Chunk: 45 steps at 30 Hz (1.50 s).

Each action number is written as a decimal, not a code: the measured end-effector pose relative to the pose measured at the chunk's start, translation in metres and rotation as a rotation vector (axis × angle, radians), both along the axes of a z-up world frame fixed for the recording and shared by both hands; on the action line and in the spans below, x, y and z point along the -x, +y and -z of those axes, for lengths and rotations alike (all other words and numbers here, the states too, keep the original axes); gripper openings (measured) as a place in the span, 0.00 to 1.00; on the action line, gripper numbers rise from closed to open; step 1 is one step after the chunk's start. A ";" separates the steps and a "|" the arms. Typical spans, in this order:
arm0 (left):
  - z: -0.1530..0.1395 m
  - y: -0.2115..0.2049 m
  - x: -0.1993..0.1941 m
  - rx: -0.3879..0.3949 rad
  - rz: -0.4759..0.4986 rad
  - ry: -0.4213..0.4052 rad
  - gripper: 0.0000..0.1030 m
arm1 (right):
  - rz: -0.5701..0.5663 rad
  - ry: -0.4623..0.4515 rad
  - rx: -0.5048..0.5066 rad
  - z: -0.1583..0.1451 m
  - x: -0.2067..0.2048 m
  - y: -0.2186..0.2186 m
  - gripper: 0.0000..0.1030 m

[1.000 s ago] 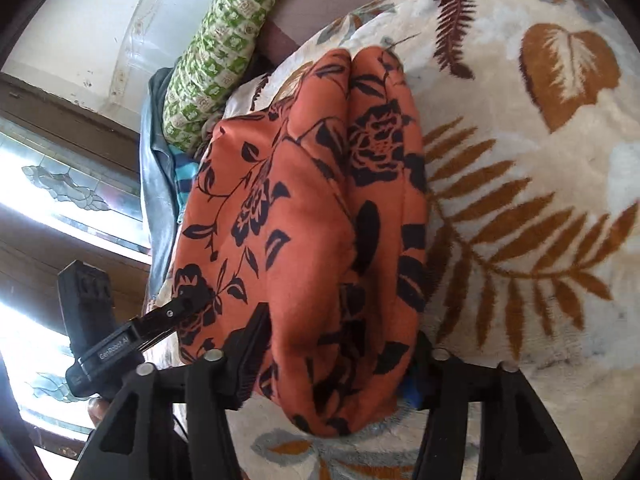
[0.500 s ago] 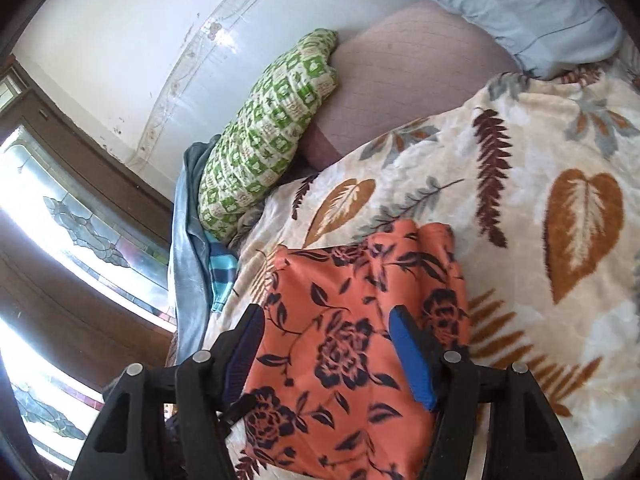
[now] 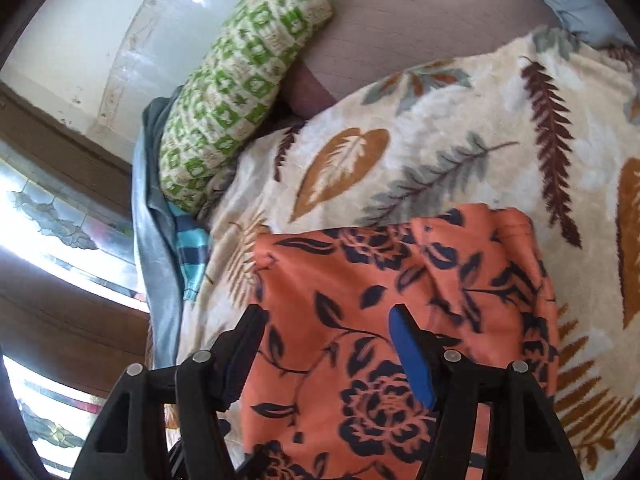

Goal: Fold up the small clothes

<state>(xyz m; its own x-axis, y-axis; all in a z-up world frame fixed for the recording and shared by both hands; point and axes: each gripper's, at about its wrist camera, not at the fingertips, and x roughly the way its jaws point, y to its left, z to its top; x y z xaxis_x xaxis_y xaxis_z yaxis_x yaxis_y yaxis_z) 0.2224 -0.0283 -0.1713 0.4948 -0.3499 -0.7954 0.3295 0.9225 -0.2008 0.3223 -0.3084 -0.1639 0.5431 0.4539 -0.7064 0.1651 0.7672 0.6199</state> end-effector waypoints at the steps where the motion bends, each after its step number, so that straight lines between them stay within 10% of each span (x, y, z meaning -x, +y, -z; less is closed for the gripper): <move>1: -0.002 0.002 0.001 0.000 0.002 -0.003 0.78 | -0.018 0.003 0.007 0.000 -0.007 0.013 0.66; 6: 0.016 0.008 -0.003 -0.046 -0.003 0.042 0.84 | -0.112 0.167 0.131 0.058 -0.040 0.064 0.72; 14: -0.010 0.012 0.012 -0.070 0.006 -0.080 0.84 | -0.074 0.078 0.055 0.009 0.007 0.047 0.75; 28: -0.065 0.008 0.047 -0.094 -0.097 -0.262 0.84 | 0.082 -0.120 0.293 -0.077 0.195 -0.005 0.75; 45: -0.113 0.000 0.127 -0.182 -0.106 -0.375 0.84 | 0.128 -0.254 0.376 -0.079 0.290 -0.003 0.75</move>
<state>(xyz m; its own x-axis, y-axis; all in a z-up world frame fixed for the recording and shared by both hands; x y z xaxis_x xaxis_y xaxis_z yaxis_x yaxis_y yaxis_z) 0.0950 -0.0282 -0.0583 0.7874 -0.1520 -0.5974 0.2500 0.9646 0.0841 0.0327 -0.3114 -0.0846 0.7547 0.1098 -0.6468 0.1524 0.9296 0.3356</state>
